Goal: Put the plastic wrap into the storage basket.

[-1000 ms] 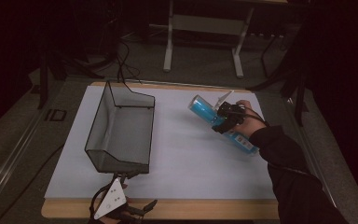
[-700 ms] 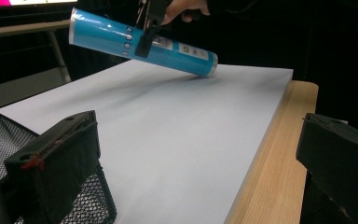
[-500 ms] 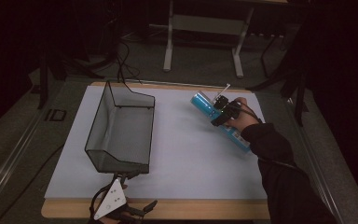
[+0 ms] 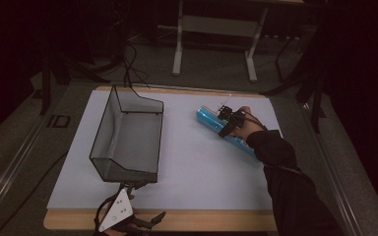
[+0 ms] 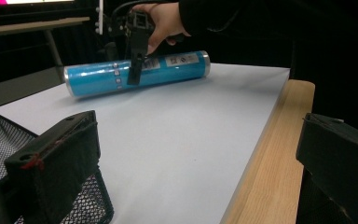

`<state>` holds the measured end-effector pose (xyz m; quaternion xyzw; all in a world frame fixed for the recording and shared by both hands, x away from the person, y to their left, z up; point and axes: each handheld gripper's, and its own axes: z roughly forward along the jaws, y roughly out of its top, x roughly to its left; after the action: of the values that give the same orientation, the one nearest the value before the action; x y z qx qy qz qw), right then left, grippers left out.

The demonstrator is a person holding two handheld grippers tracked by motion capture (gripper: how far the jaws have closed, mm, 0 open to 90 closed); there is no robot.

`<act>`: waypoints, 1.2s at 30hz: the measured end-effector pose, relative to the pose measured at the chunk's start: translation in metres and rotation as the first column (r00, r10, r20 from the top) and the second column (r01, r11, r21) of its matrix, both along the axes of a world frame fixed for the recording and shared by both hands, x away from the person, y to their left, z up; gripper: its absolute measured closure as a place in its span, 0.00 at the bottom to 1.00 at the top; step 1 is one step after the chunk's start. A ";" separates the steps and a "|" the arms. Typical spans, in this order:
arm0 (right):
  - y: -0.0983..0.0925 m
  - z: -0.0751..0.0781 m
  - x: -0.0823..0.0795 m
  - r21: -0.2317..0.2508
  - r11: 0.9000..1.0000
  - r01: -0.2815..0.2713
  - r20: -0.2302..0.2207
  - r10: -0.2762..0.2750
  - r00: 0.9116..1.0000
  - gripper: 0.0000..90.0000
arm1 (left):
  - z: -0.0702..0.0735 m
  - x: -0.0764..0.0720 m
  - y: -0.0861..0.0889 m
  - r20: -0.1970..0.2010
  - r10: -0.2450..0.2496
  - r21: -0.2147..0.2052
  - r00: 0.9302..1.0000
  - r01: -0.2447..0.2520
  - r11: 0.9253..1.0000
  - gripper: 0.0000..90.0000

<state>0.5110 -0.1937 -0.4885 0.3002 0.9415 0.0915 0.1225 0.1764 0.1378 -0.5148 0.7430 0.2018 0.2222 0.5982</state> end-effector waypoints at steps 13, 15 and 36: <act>0.003 -0.005 0.003 -0.021 1.000 -0.017 -0.036 0.016 0.999 0.35 | -0.001 0.000 -0.002 -0.003 -0.005 0.004 1.000 0.005 1.000 0.00; 0.002 -0.005 0.003 -0.020 1.000 -0.017 -0.033 0.016 0.999 0.35 | -0.001 0.000 -0.002 -0.003 -0.005 0.004 1.000 0.005 1.000 0.00; -0.005 -0.001 -0.005 -0.060 0.997 -0.045 -0.149 0.035 0.988 0.17 | 0.000 -0.001 -0.003 -0.002 -0.007 0.007 1.000 0.007 1.000 0.00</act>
<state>0.5059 -0.1985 -0.4895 0.2833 0.9563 0.0417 0.0599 0.1754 0.1351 -0.5147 0.7459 0.1989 0.2200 0.5964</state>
